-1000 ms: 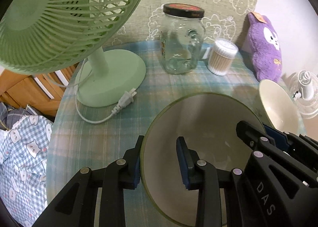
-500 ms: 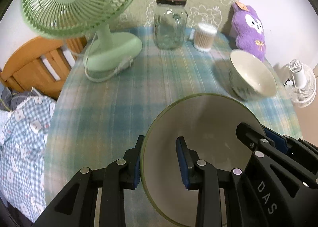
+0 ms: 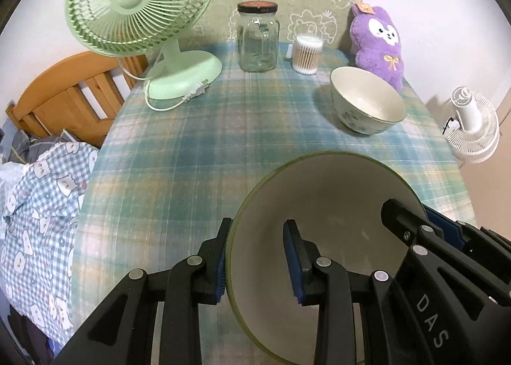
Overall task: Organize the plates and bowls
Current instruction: 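Lift the bowl and carry it toward the first bowl by the plates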
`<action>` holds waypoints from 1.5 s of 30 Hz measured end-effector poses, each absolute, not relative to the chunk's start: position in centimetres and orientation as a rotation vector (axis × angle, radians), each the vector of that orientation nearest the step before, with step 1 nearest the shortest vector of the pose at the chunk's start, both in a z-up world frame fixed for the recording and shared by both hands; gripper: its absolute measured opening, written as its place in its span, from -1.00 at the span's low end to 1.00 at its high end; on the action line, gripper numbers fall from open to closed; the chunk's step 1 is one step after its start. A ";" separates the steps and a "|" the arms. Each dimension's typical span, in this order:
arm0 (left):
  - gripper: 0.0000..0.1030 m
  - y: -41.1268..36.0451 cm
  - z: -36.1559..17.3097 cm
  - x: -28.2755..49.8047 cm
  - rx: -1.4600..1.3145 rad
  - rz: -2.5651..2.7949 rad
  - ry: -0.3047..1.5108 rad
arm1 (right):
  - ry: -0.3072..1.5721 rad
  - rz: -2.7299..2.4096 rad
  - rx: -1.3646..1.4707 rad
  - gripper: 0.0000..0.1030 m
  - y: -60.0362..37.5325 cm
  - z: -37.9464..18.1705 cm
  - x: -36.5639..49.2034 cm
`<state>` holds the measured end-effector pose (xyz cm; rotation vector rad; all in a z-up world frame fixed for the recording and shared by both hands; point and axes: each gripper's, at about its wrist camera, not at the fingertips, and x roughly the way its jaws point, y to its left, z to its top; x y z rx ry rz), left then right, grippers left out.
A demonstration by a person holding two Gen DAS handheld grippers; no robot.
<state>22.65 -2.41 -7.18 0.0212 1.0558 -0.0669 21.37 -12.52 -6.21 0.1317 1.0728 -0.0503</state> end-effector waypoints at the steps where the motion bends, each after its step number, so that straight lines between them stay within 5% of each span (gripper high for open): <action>1: -0.41 -2.5 -6.7 22.1 0.019 -0.062 1.047 | 1.065 -0.046 0.133 -0.54 -12.7 -5.8 20.9; 20: -0.41 -2.6 -4.6 16.6 -0.022 0.021 1.014 | 1.034 0.035 0.104 -0.54 -12.9 -3.5 15.7; 45: -0.41 -2.4 -9.2 12.0 -0.041 0.051 1.123 | 1.155 0.047 0.107 -0.54 -12.6 -8.7 11.7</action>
